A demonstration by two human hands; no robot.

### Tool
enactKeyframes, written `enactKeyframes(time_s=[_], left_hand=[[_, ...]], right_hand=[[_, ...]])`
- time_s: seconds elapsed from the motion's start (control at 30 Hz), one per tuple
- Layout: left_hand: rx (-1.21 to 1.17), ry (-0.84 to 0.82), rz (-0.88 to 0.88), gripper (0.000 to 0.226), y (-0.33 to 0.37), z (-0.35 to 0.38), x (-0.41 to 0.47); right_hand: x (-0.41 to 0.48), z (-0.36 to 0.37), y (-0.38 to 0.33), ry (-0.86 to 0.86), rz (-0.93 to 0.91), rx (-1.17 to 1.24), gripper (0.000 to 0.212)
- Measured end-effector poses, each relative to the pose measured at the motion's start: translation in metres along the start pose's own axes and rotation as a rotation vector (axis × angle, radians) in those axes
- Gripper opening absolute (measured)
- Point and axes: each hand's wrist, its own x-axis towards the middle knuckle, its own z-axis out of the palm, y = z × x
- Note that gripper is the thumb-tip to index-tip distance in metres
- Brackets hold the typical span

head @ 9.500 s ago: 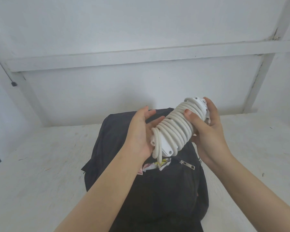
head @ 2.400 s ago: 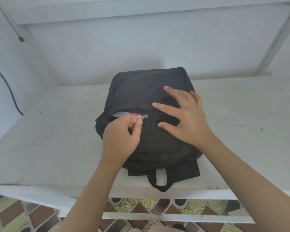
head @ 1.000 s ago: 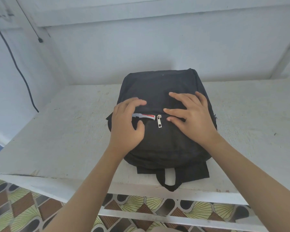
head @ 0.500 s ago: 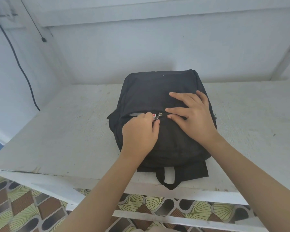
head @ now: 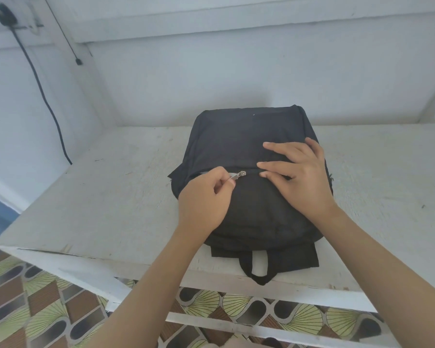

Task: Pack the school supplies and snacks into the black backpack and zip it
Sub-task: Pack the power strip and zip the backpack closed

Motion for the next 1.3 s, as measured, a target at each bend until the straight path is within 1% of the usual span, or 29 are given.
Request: enactKeyframes(time_s=[0.2, 0.3, 0.4, 0.47, 0.53, 0.67, 0.77, 0.9, 1.0, 1.1, 1.2, 1.3], left_hand=[[0.051, 0.046, 0.048, 0.019, -0.011, -0.007, -0.004], [0.026, 0.072, 0.045, 0.021, -0.017, -0.008, -0.003], [0.017, 0.081, 0.067, 0.021, -0.021, -0.010, -0.005], [0.030, 0.086, 0.118, 0.021, -0.022, -0.010, -0.005], [0.050, 0.098, 0.184, 0.022, -0.021, -0.011, -0.005], [0.090, 0.119, 0.286, 0.021, -0.019, -0.008, -0.005], [0.083, 0.153, 0.308, 0.023, -0.019, -0.007, -0.004], [0.078, 0.231, 0.329, 0.025, -0.023, -0.005, -0.006], [0.066, 0.258, 0.314, 0.024, -0.027, -0.002, -0.008], [0.042, 0.272, 0.309, 0.026, -0.028, 0.004, -0.009], [0.036, 0.276, 0.368, 0.024, -0.022, 0.007, -0.008], [0.074, 0.260, 0.412, 0.018, -0.020, 0.010, -0.006]], right_hand=[[-0.002, 0.000, 0.001, 0.012, 0.000, -0.007, 0.017], [-0.002, 0.000, 0.001, 0.018, 0.009, -0.018, 0.017], [-0.002, 0.001, -0.001, -0.012, 0.010, -0.057, 0.017], [0.000, 0.001, -0.003, -0.049, 0.015, -0.067, 0.016], [0.002, 0.000, -0.007, -0.082, 0.008, -0.067, 0.019], [0.009, 0.007, -0.016, -0.121, -0.112, -0.087, 0.032], [0.012, 0.018, -0.021, -0.091, -0.201, -0.089, 0.023], [0.016, 0.024, -0.022, 0.014, -0.235, -0.062, 0.010], [0.015, 0.025, -0.024, 0.035, -0.233, -0.058, 0.008], [0.011, 0.024, -0.026, 0.028, -0.220, -0.071, 0.011], [0.009, 0.021, -0.031, 0.025, -0.231, -0.061, 0.014], [0.008, 0.022, -0.035, 0.060, -0.215, -0.058, 0.007]])
